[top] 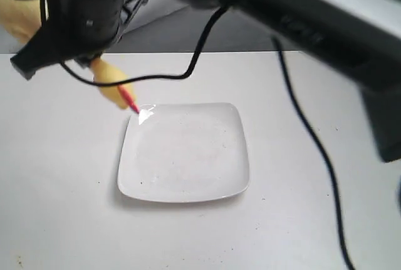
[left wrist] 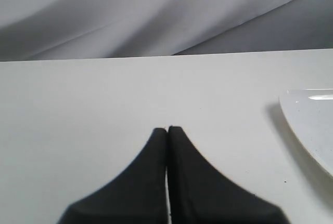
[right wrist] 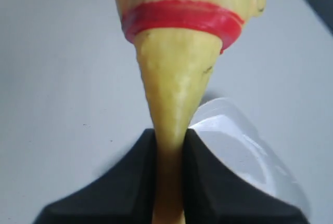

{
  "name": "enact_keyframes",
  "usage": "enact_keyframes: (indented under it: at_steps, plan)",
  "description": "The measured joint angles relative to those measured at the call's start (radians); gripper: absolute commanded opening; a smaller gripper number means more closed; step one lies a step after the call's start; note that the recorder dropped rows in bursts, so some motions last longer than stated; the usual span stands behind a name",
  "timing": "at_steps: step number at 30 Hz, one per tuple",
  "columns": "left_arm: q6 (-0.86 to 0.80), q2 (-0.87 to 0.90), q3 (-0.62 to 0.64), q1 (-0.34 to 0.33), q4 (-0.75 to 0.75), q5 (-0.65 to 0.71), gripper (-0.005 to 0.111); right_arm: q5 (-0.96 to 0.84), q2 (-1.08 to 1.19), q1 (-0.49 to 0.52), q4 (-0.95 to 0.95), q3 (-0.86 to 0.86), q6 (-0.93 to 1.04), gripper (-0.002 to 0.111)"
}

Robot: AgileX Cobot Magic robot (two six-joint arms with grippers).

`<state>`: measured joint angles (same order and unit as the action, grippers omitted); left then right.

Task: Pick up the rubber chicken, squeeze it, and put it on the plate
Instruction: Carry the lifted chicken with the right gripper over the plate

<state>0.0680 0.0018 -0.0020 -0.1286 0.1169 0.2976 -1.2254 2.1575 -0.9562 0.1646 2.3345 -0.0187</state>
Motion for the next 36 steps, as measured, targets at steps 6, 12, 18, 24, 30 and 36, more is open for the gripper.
enact_keyframes:
  at_steps: [6, 12, 18, 24, 30, 36]
  plan:
    - [0.000, 0.000, 0.000, 0.000, 0.000, 0.000, 0.001, -0.008, -0.222, 0.000, 0.014, -0.054, 0.135, 0.000]
    - [0.000, 0.000, 0.000, 0.000, 0.000, 0.000, 0.001, -0.008, -0.455, 0.010, 0.080, -0.236, 0.205, 0.000]
    - [0.000, 0.000, 0.000, 0.000, 0.000, 0.000, 0.001, -0.015, -0.658, 0.040, 0.104, -0.547, 0.255, 0.000]
    - [0.000, 0.000, 0.000, 0.000, 0.000, 0.000, 0.001, -0.002, -0.761, 0.068, 0.094, -0.854, 0.275, 0.000]
    - [0.000, 0.000, 0.000, 0.000, 0.000, 0.000, 0.001, 0.115, -0.775, 0.071, 0.016, -1.039, 0.322, 0.000]
    - [0.000, 0.000, 0.000, 0.000, 0.024, 0.000, 0.001, 0.150, -0.775, 0.071, 0.011, -1.094, 0.330, 0.000]
